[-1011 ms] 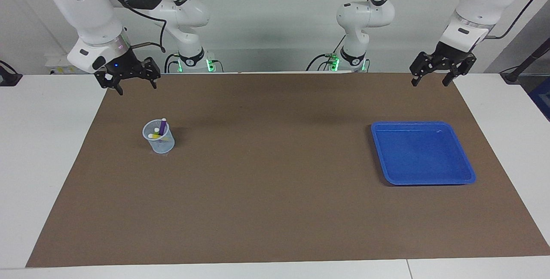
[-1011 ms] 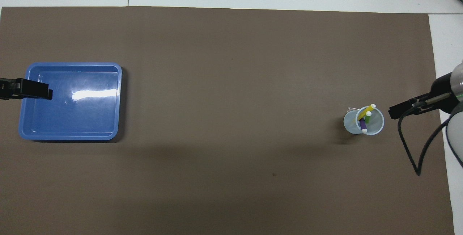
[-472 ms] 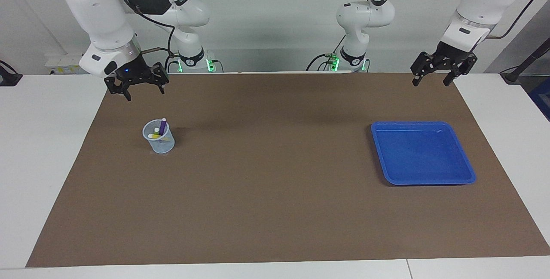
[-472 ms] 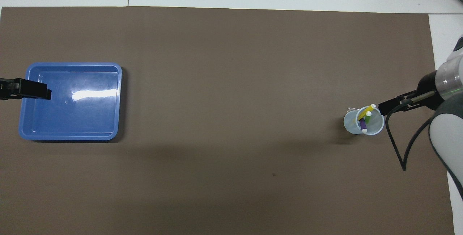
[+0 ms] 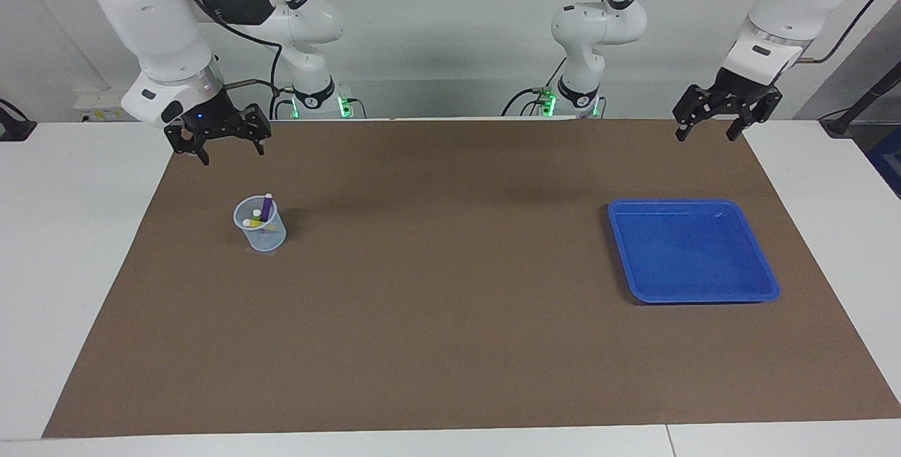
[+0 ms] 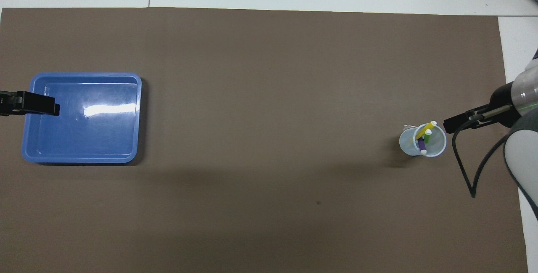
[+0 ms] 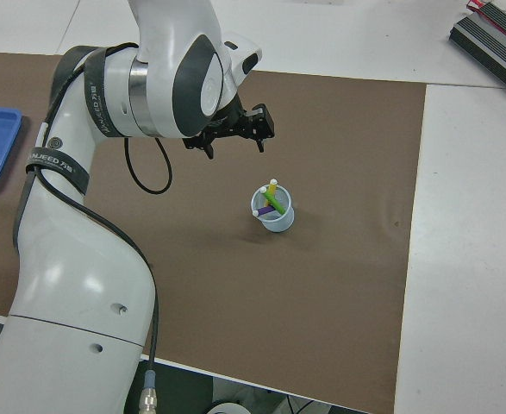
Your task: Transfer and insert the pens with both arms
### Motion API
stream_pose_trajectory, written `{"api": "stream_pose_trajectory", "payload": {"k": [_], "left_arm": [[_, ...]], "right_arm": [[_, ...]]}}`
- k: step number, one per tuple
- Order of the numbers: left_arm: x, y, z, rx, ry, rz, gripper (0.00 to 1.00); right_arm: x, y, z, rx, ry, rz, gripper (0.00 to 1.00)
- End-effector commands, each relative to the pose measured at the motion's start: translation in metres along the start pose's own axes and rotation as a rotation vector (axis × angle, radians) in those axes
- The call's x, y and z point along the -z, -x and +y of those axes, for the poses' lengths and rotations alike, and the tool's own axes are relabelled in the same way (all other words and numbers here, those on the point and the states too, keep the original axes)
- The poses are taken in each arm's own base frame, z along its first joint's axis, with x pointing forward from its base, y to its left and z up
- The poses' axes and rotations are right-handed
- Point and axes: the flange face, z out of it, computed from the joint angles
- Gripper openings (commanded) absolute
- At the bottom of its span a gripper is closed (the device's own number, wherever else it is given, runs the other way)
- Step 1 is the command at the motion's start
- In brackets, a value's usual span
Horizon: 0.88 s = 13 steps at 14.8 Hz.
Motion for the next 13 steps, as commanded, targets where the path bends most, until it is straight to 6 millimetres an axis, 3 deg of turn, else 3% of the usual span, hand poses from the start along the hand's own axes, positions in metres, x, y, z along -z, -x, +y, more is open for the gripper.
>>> {"api": "stream_pose_trajectory", "payload": {"k": [1,13], "left_arm": [[0.006,0.002,-0.002,-0.014,-0.02,0.005,1.0],[0.007,0.0,-0.001,-0.015,-0.019,0.01,1.0]], "right_arm": [[0.002,-0.001,-0.005,-0.032,-0.016,0.012,1.0],[0.012,-0.005,0.001,-0.062,-0.011,0.054,1.0]]}}
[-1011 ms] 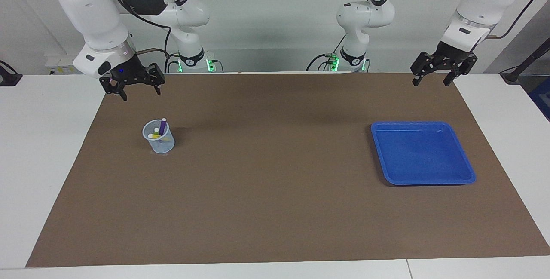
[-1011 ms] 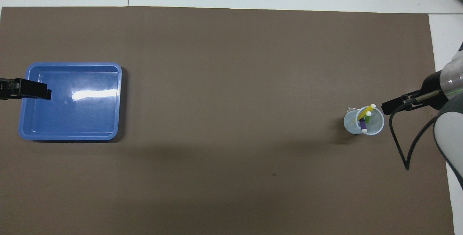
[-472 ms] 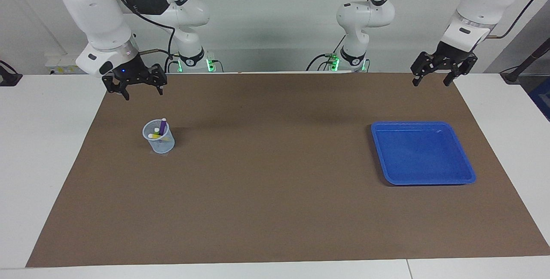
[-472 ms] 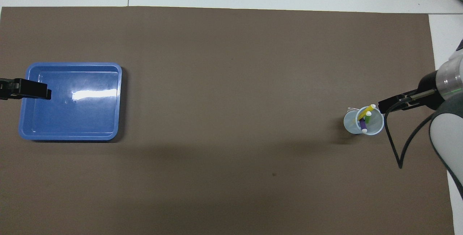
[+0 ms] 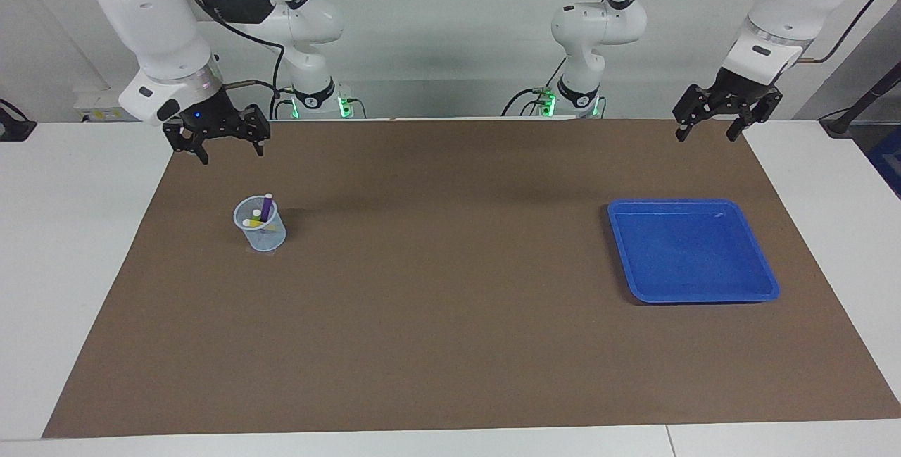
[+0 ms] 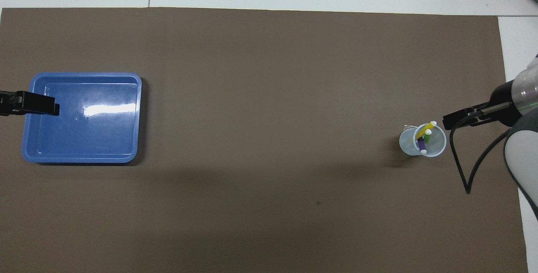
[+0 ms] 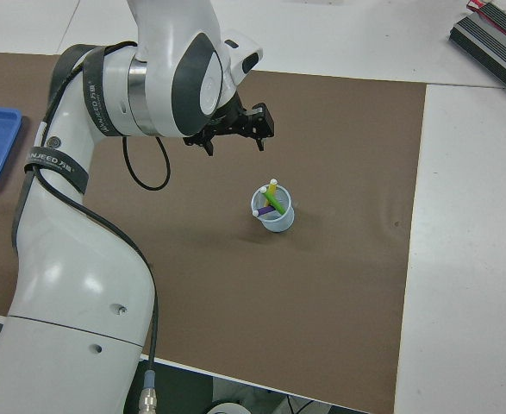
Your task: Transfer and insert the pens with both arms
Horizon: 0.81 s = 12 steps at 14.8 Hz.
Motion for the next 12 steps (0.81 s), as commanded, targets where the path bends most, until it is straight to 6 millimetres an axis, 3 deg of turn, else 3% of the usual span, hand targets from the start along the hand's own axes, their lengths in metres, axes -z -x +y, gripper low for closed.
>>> {"api": "stream_pose_trajectory", "payload": {"k": [1,12], "left_arm": [[0.0065,0.0005,-0.0021,-0.013,-0.02,0.009,1.0],[0.0068,0.0002,-0.002,-0.012,-0.019,0.013,1.0]], "right_arm": [[0.0092,-0.0054,0.0,-0.053,-0.014,0.05,1.0],[0.0109,-0.0066,-0.0061,-0.066,-0.068,0.06,1.0]]}}
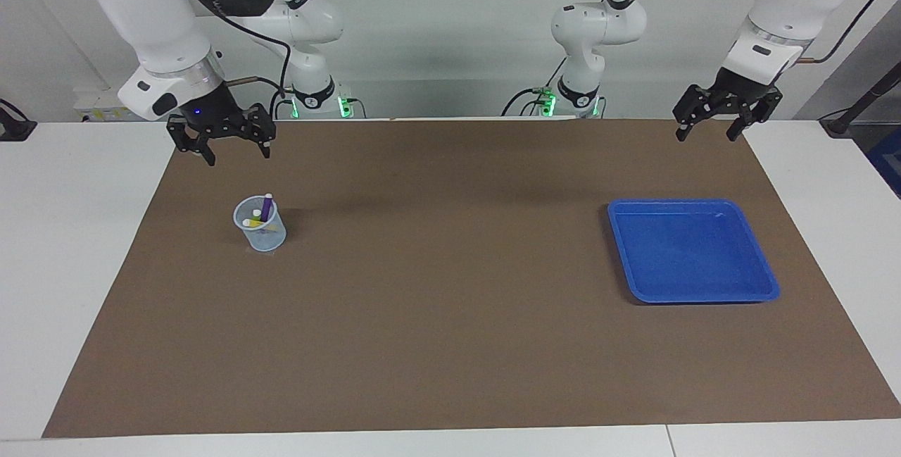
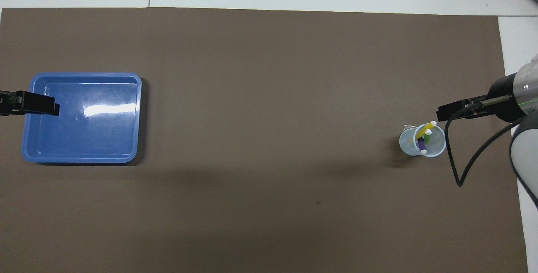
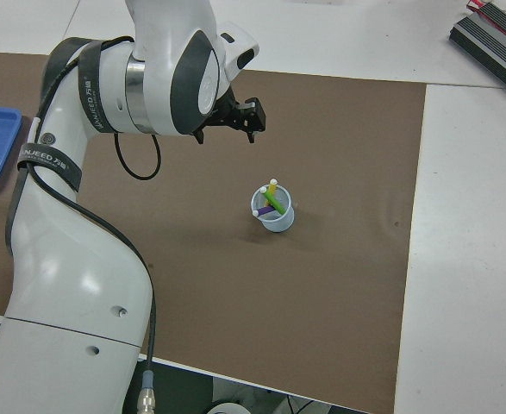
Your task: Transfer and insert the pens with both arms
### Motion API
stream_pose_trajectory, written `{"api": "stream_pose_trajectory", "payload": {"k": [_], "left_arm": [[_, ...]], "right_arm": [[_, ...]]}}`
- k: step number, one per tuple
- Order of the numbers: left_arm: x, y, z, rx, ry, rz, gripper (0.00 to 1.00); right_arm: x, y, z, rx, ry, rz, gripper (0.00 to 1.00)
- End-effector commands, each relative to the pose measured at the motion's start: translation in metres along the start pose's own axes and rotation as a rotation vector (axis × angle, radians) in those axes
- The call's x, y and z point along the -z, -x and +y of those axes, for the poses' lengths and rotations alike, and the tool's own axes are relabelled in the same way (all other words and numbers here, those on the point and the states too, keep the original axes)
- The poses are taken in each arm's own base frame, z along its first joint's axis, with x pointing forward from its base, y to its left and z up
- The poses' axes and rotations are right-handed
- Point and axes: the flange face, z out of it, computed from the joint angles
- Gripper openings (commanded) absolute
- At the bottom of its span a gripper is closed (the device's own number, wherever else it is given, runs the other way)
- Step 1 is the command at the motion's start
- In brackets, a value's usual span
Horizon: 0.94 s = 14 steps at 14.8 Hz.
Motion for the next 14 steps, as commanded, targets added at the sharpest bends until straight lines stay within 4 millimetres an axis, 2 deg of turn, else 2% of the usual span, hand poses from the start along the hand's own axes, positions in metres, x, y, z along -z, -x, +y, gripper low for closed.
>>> {"api": "stream_pose_trajectory", "payload": {"k": [1,14], "left_arm": [[0.0065,0.0002,-0.0028,-0.01,-0.019,0.012,1.0],[0.0073,-0.0005,-0.0028,-0.01,-0.019,0.015,1.0]], "right_arm": [[0.0015,-0.0006,-0.0003,-0.005,-0.013,-0.002,1.0],[0.0003,0.0032,-0.0004,0.044,-0.005,-0.033,1.0]]}}
